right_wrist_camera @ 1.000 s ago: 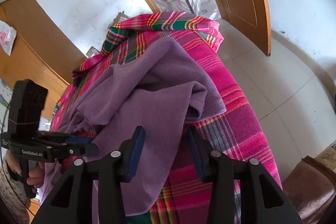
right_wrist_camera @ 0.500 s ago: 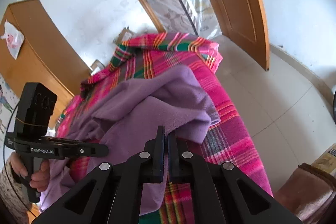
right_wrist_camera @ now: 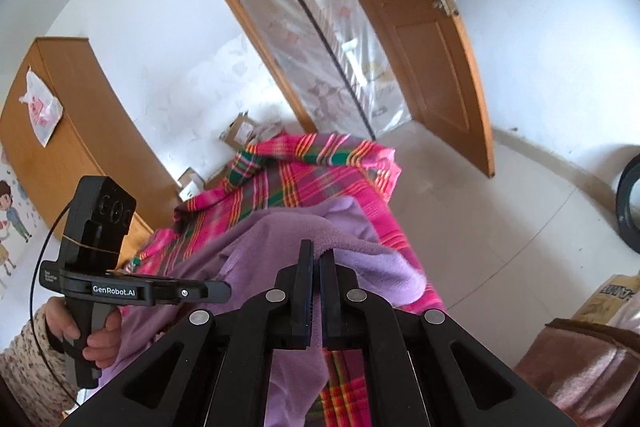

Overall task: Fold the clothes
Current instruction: 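Lift the purple garment with the left gripper toward the right gripper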

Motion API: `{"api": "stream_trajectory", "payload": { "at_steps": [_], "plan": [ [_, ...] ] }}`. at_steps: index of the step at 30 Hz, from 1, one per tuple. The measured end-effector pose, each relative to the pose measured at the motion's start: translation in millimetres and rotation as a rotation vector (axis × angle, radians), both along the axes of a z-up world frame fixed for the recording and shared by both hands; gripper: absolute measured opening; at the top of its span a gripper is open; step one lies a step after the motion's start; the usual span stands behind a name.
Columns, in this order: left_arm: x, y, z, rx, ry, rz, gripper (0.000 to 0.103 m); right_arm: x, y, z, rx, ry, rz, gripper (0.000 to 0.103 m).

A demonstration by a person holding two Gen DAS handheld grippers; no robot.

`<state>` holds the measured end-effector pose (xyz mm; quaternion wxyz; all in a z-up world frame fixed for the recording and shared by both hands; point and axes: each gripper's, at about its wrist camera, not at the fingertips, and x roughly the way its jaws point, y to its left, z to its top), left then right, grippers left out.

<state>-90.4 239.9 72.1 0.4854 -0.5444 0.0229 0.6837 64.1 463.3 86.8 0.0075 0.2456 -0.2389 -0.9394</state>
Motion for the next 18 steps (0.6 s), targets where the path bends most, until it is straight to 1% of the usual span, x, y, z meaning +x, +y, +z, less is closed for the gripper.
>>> {"api": "stream_trajectory", "payload": {
  "at_steps": [4,9,14,18],
  "plan": [
    [7,29,-2,0.005,-0.003,-0.021,0.007,18,9,5,0.009,0.019,-0.044,0.003],
    [17,43,-2,0.001,0.014,-0.053,0.007,35,18,5,0.039,0.024,-0.107,0.003],
    [21,70,-11,0.004,-0.002,-0.068,0.007,48,33,-6,0.043,0.004,-0.167,0.003],
    [23,82,-21,0.012,-0.026,-0.076,0.007,55,44,-19,0.041,-0.026,-0.211,0.003]
  ]
}}
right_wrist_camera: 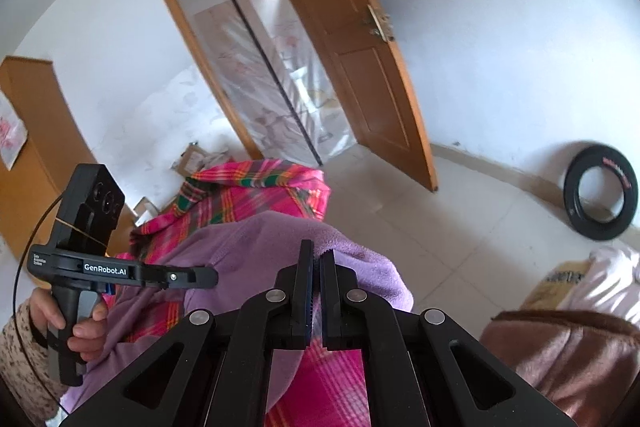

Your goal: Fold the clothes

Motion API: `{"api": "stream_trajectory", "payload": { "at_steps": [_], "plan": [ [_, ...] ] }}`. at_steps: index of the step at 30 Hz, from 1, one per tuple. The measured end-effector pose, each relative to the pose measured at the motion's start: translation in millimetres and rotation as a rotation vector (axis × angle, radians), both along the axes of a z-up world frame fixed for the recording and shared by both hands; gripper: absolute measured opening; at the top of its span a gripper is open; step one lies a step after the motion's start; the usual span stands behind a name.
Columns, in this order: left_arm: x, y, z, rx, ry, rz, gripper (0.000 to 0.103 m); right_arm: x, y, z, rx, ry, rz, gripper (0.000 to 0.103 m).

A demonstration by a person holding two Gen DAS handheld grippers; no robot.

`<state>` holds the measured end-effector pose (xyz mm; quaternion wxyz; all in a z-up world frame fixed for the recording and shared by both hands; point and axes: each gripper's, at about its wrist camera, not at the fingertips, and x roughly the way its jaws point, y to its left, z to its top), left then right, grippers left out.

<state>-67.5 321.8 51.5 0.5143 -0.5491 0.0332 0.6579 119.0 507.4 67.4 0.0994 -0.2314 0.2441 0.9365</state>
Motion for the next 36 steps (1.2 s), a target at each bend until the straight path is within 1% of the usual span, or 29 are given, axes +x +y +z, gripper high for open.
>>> {"api": "stream_trajectory", "payload": {
  "at_steps": [10,16,20,22,25,29,31,33,34,36],
  "plan": [
    [-2,22,-30,-0.016,-0.036,0.008,0.007,6,13,-28,-0.022,-0.051,-0.057,0.003],
    [-9,28,-44,-0.009,-0.030,0.055,0.007,3,25,-51,-0.059,-0.121,-0.089,0.003],
    [-15,28,-55,-0.017,-0.064,0.082,0.007,0,32,-64,-0.086,-0.164,-0.105,0.003],
    [-16,24,-54,-0.011,-0.060,0.075,0.007,-3,34,-69,-0.090,-0.209,-0.108,0.003],
    [-17,14,-48,0.007,-0.050,0.084,0.007,0,39,-75,-0.130,-0.213,-0.108,0.003],
    [-16,-5,-39,0.031,-0.063,0.112,0.007,4,45,-81,-0.170,-0.208,-0.112,0.003],
    [-11,-17,-35,0.030,-0.065,0.113,0.007,5,48,-85,-0.198,-0.229,-0.123,0.003],
    [-5,-33,-32,0.041,-0.082,0.108,0.007,7,53,-91,-0.253,-0.254,-0.128,0.006],
    [-2,-41,-31,0.037,-0.086,0.111,0.007,8,55,-94,-0.281,-0.264,-0.125,0.006],
    [4,-56,-28,0.016,-0.072,0.115,0.007,11,57,-93,-0.282,-0.277,-0.133,0.009]
  ]
}}
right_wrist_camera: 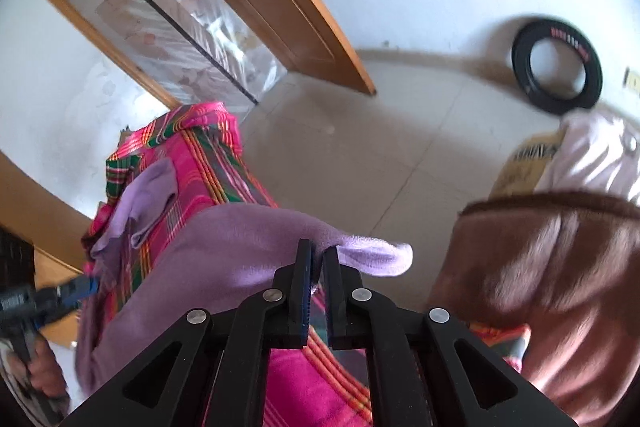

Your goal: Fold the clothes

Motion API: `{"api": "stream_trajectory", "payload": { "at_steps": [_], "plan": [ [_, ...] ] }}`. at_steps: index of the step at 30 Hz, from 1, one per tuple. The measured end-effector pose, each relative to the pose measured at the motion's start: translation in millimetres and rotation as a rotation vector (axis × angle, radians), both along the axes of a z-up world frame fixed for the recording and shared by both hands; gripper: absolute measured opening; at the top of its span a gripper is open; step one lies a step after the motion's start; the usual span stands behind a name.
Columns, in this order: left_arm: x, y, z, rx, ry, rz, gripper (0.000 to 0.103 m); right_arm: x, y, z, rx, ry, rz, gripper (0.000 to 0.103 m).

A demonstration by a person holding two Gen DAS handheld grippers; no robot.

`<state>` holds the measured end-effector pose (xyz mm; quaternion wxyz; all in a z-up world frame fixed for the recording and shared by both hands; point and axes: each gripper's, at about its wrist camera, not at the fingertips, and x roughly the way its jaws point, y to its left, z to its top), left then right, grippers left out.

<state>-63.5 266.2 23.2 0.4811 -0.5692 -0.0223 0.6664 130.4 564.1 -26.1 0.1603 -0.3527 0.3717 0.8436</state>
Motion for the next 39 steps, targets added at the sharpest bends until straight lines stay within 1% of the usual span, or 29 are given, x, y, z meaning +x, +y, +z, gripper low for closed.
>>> {"api": "stream_trajectory", "payload": {
  "at_steps": [1,4,6,7,8,9,10,11,12,15,19,23,27,28,30,31,32,35,39],
  "plan": [
    [4,-9,2,-0.014,0.010,0.001,0.007,2,0,1,0.008,-0.004,-0.004,0.009],
    [17,-38,6,-0.012,0.017,0.018,0.007,9,2,8,0.032,0.001,-0.035,0.010],
    [26,-55,6,-0.009,0.016,0.026,0.010,13,6,14,0.036,0.029,-0.057,0.010],
    [31,-63,3,-0.008,0.010,0.032,0.011,12,7,16,0.027,0.053,-0.049,0.011],
    [35,-71,0,-0.011,0.004,0.039,0.011,7,8,18,0.018,0.073,-0.024,0.014],
    [42,-80,-3,-0.021,-0.002,0.042,0.011,0,6,20,0.008,0.085,0.011,0.021],
    [47,-88,-6,-0.021,-0.011,0.048,0.011,-9,3,21,-0.003,0.093,0.052,0.025],
    [53,-95,-10,-0.019,-0.019,0.055,0.012,-18,0,21,-0.015,0.100,0.093,0.033],
    [59,-102,-13,-0.018,-0.031,0.059,0.012,-27,-3,22,-0.025,0.105,0.130,0.034],
    [78,-125,-21,-0.005,-0.064,0.075,0.014,-56,-14,22,-0.033,0.094,0.205,0.035],
    [98,-144,-29,0.002,-0.083,0.089,0.014,-86,-31,17,-0.019,0.048,0.266,0.035],
    [114,-150,-31,0.005,-0.095,0.085,0.015,-106,-43,12,0.007,0.006,0.305,0.035],
    [120,-151,-31,0.012,-0.105,0.091,0.015,-117,-49,6,0.022,-0.021,0.322,0.035],
    [121,-150,-32,0.009,-0.111,0.094,0.015,-117,-49,6,0.023,-0.016,0.323,0.034],
    [123,-152,-31,0.001,-0.112,0.097,0.016,-116,-49,7,0.027,-0.007,0.325,0.025],
    [124,-154,-31,-0.005,-0.115,0.103,0.016,-115,-51,8,0.042,-0.007,0.321,0.024],
    [124,-149,-34,-0.007,-0.120,0.103,0.016,-115,-53,10,0.064,-0.008,0.319,0.020],
    [127,-147,-43,-0.015,-0.146,0.100,0.016,-114,-58,18,0.130,-0.009,0.306,0.006],
    [130,-147,-51,-0.008,-0.176,0.105,0.016,-113,-55,20,0.158,-0.014,0.259,0.006]
  ]
}}
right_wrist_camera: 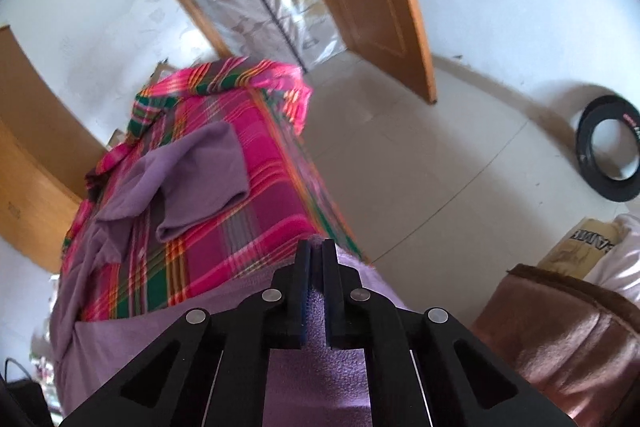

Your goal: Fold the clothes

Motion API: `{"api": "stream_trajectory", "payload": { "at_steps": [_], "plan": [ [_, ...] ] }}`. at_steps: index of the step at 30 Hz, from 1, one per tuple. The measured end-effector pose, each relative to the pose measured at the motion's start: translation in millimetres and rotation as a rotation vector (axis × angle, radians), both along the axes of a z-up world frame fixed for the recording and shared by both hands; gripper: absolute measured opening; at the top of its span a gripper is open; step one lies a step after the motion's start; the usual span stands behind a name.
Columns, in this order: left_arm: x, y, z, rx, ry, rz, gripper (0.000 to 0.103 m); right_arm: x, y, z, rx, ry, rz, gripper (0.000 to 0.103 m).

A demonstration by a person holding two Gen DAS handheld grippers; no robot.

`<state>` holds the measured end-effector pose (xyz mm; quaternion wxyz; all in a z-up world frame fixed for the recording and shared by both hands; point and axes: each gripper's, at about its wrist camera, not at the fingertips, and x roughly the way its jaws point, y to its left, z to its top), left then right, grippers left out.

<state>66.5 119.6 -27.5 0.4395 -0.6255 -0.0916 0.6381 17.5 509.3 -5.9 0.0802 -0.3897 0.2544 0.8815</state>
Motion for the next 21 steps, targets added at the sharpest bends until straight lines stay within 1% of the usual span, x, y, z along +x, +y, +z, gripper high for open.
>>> {"api": "stream_trajectory", "payload": {
  "at_steps": [5,10,11,12,15,19,21],
  "plan": [
    [5,-7,-2,0.023,-0.018,0.016,0.016,-2,-1,-2,0.026,-0.020,-0.026,0.005],
    [10,-12,3,0.028,-0.010,0.018,0.017,-4,-4,2,0.049,-0.054,-0.049,0.006],
    [11,-14,5,0.030,-0.007,0.024,0.017,-3,-5,4,0.053,-0.048,-0.050,0.008],
    [11,-17,7,0.033,-0.004,0.031,0.017,-1,-7,8,0.058,-0.041,-0.049,0.009],
    [15,-31,15,0.046,0.015,0.068,0.017,3,-18,25,0.095,-0.009,-0.030,0.010],
    [15,-67,29,0.046,0.052,0.147,0.017,4,-40,51,0.131,0.041,0.026,0.011],
    [14,-86,35,0.045,0.071,0.187,0.017,1,-55,64,0.132,0.065,0.062,0.017]
  ]
}}
